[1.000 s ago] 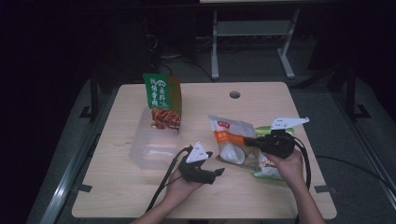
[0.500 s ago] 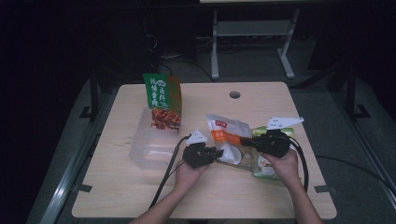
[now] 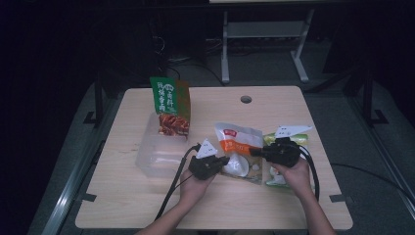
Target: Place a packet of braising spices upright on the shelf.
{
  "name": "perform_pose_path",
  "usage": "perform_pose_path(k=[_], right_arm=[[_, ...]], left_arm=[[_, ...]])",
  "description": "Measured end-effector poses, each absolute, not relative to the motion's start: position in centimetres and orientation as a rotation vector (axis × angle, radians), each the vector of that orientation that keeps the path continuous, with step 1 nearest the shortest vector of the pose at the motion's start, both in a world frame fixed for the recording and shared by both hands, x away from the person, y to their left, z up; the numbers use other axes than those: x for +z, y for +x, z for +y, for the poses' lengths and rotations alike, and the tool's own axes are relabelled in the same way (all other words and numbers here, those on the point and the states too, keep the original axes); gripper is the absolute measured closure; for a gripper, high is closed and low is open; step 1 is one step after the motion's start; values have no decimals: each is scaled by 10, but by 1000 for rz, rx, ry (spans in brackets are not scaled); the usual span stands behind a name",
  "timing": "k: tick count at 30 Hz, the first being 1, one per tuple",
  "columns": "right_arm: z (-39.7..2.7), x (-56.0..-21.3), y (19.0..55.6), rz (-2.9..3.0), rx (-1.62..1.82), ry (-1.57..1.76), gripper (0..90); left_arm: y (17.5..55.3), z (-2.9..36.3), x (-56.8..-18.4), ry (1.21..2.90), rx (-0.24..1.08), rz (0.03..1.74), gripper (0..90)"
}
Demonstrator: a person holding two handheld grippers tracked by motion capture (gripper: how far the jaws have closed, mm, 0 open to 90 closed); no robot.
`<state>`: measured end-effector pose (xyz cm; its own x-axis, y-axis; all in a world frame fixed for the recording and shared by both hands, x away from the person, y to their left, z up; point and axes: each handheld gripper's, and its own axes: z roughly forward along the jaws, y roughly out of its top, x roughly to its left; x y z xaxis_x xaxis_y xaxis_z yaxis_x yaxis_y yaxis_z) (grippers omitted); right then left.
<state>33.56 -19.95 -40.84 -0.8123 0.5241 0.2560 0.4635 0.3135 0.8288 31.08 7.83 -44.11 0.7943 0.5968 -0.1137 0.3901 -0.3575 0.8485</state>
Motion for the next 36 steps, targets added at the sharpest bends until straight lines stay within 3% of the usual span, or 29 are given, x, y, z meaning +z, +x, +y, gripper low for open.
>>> perform_pose_path(k=[6, 9, 10, 14, 16, 22, 36], right_arm=[[-185, -415, 342, 2574, 1531, 966, 757], [-179, -417, 342, 2595, 1498, 960, 794], [-175, -417, 341, 2603, 1462, 955, 857], [-176, -416, 339, 2603, 1482, 962, 897], [-177, -415, 336, 2583, 1503, 954, 899], [-177, -406, 325, 2547, 1512, 902, 900], [-164, -390, 325, 2509, 1476, 855, 900]], left_arm=[[304, 81, -441, 2009, 287, 713, 900], [302, 82, -441, 2002, 271, 719, 900], [301, 84, -441, 2004, 256, 717, 898], [299, 89, -440, 2002, 226, 725, 859], [295, 93, -439, 1999, 173, 725, 776], [278, 103, -435, 2029, 183, 685, 667], [247, 131, -433, 2087, 223, 557, 600]])
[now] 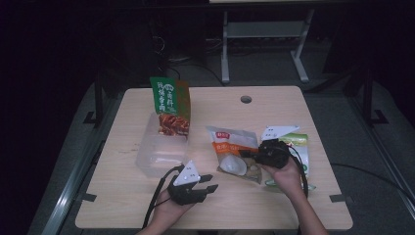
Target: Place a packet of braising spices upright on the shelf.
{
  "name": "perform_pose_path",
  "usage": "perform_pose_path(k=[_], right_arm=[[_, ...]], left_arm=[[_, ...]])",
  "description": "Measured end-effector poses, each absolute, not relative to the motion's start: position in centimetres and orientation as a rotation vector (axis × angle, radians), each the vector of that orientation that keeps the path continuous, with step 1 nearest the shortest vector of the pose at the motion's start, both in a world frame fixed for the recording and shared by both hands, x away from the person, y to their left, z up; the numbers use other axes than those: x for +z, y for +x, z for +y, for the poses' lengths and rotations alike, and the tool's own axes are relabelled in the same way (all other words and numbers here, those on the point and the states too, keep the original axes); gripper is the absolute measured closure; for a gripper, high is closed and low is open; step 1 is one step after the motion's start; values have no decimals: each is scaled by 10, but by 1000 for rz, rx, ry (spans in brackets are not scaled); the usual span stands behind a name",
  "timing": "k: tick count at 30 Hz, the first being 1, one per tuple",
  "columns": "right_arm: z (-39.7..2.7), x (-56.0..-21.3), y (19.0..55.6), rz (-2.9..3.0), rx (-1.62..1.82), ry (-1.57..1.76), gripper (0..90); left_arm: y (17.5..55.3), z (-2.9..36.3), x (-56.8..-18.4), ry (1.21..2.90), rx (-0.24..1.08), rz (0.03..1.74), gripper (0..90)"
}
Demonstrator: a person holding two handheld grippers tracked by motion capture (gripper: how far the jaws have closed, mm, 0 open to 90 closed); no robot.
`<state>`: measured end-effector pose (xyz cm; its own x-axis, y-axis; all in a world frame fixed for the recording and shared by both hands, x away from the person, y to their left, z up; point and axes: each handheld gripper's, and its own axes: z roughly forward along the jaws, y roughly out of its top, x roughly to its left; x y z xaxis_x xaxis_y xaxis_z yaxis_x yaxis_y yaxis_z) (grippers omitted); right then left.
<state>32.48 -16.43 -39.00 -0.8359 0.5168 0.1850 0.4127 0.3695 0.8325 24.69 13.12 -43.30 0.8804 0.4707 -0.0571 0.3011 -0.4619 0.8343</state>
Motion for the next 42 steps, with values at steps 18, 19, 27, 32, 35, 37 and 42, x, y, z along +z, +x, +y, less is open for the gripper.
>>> perform_pose_path(k=[18, 19, 27, 32, 35, 37, 42], right_arm=[[-108, -348, 348, 2485, 1567, 751, 900], [-108, -348, 348, 2485, 1567, 751, 900], [-77, -329, 367, 2493, 1587, 699, 900], [-52, -320, 380, 2495, 1610, 675, 900], [-39, -318, 387, 2493, 1623, 673, 900], [-35, -318, 388, 2494, 1626, 667, 900], [-4, -317, 398, 2497, 1646, 634, 900]], left_arm=[[243, 141, -433, 2074, 200, 483, 460], [243, 142, -433, 2074, 201, 482, 460], [245, 142, -435, 2064, 200, 489, 435], [246, 142, -436, 2077, 220, 494, 418], [246, 142, -436, 2064, 224, 504, 414], [246, 142, -436, 2066, 228, 503, 413], [249, 147, -435, 2062, 248, 503, 411]])
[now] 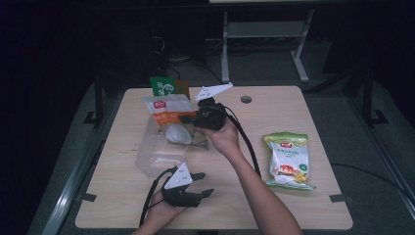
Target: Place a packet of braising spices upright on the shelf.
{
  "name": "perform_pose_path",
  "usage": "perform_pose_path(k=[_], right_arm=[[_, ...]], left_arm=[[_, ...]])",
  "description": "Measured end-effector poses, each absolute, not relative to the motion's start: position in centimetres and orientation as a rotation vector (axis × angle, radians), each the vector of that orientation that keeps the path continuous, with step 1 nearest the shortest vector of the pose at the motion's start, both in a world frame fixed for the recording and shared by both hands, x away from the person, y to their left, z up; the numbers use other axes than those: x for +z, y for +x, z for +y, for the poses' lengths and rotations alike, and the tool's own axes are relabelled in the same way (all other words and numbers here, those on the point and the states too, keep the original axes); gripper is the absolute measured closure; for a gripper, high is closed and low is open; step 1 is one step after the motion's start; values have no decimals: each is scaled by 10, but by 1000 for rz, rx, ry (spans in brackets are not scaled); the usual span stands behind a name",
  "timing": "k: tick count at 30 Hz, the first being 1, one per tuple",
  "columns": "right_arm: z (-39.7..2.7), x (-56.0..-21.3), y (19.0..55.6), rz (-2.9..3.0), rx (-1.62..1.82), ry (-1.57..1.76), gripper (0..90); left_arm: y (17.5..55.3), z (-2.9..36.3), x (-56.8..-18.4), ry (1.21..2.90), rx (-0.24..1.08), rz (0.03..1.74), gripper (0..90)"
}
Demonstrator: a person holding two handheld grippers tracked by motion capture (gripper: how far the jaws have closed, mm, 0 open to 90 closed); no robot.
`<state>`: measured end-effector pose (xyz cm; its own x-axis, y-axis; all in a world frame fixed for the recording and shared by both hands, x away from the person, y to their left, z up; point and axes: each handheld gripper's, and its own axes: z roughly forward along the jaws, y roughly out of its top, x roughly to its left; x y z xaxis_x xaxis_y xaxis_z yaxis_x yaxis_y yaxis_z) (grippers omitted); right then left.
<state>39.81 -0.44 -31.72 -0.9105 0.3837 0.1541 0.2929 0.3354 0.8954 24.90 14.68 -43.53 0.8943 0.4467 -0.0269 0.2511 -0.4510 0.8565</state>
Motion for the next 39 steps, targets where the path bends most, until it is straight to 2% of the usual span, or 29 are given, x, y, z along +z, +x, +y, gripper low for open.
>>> perform_pose_path(k=[18, 29, 35, 39], right_arm=[[52, -346, 421, 2544, 1678, 692, 900], [62, -370, 428, 2559, 1754, 752, 900], [66, -381, 428, 2593, 1665, 755, 899], [64, -382, 427, 2573, 1657, 765, 869]], left_arm=[[249, 148, -439, 2039, 215, 548, 401], [248, 151, -440, 2027, 196, 554, 393], [247, 151, -440, 2031, 201, 551, 393], [247, 150, -440, 2036, 202, 551, 390]])
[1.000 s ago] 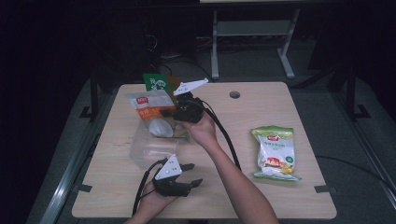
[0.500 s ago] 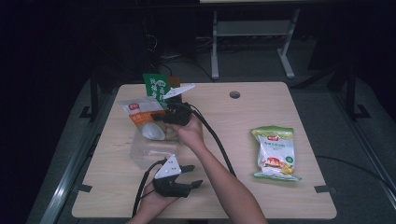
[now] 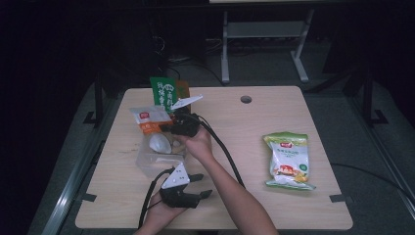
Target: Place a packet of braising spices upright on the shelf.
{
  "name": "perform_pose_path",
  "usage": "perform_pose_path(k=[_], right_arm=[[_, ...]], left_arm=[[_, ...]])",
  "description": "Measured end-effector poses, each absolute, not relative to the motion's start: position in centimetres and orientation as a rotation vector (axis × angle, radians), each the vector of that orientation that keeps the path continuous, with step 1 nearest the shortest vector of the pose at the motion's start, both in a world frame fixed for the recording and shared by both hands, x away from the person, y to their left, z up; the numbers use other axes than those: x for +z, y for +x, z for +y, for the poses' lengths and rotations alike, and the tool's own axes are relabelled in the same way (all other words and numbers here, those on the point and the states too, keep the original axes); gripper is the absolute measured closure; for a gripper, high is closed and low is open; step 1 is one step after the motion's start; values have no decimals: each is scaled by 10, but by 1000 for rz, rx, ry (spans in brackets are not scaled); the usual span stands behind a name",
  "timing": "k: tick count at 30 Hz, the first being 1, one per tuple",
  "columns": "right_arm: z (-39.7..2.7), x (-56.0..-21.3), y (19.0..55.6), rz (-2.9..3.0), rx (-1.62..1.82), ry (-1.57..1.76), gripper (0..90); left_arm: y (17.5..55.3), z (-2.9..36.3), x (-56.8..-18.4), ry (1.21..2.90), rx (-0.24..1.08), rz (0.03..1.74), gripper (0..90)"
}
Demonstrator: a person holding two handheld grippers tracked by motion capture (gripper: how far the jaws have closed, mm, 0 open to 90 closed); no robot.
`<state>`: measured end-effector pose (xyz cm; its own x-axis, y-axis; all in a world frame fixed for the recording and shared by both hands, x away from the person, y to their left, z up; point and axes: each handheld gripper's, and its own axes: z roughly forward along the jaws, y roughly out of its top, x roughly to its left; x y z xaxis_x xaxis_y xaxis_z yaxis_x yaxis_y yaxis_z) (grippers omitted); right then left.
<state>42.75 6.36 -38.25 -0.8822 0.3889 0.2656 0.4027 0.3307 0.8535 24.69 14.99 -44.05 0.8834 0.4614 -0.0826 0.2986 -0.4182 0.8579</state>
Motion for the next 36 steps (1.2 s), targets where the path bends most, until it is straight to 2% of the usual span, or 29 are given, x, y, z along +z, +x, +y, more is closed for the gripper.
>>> perform_pose_path(k=[1, 5, 8, 9, 10, 11, 12, 36], right_arm=[[61, -381, 427, -2555, -1649, -756, 825], [53, -374, 425, -2587, -1612, -752, 794], [48, -373, 423, -2612, -1597, -759, 798], [43, -372, 422, -2616, -1587, -761, 839], [43, -372, 422, -2616, -1587, -761, 839], [39, -374, 421, -2622, -1575, -760, 887], [38, -374, 420, -2624, -1568, -756, 892], [26, -388, 416, -2644, -1504, -715, 900]], left_arm=[[247, 150, -441, 2039, 201, 549, 389], [247, 147, -442, 2038, 192, 561, 388], [247, 146, -442, 2040, 192, 564, 388], [247, 146, -442, 2041, 193, 561, 388], [247, 146, -442, 2041, 193, 561, 388], [246, 145, -442, 2042, 197, 559, 388], [247, 145, -442, 2044, 200, 554, 388], [248, 145, -440, 2041, 209, 559, 383]])
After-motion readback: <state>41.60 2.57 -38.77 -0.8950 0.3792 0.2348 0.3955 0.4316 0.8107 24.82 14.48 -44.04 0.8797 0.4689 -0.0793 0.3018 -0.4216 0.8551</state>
